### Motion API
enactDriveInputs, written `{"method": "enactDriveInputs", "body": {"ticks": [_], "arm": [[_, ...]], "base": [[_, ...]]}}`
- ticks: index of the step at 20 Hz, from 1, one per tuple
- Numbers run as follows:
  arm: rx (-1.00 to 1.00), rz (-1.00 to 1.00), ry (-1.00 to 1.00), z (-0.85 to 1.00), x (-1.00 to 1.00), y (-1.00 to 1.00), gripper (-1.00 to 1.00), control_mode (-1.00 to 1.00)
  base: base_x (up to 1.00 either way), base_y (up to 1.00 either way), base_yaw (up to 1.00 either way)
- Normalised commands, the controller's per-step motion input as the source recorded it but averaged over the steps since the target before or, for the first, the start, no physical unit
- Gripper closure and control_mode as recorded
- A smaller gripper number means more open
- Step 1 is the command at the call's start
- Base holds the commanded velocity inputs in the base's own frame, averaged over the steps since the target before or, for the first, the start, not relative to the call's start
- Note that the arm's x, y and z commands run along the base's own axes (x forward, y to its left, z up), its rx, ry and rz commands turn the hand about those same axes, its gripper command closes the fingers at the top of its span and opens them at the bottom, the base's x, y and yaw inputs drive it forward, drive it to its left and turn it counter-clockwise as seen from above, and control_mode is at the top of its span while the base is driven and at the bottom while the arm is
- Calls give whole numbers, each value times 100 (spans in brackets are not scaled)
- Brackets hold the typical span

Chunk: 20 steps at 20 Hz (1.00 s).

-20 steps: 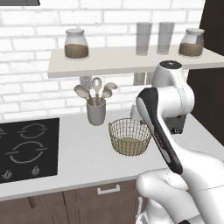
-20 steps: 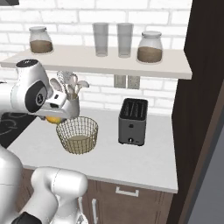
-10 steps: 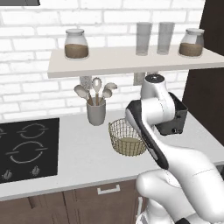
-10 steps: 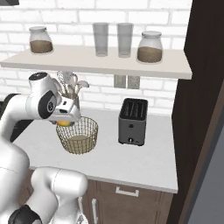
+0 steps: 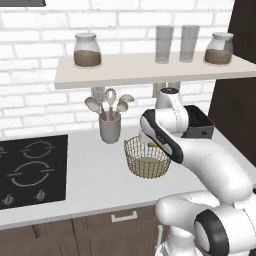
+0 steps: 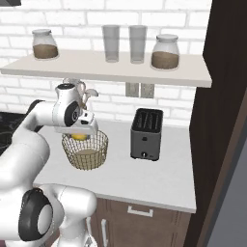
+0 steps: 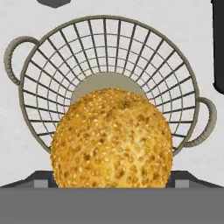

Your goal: Open the cabinet, pick up the bread from the cabinet and place it in the basket. Then move the basket to the dining counter.

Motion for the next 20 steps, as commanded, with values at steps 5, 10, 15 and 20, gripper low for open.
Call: {"method": "enactDriveInputs", "body": {"ticks": [5,10,15,20], "arm": [[0,4,18,-52,5,6,100,-100],[0,1,11,-32,17,10,100,-100],[0,0,1,-25,16,3,100,-100],[0,0,0,-32,10,0,100,-100]], "base": [[0,0,0],[0,0,0],[0,0,0],[0,0,0]]}}
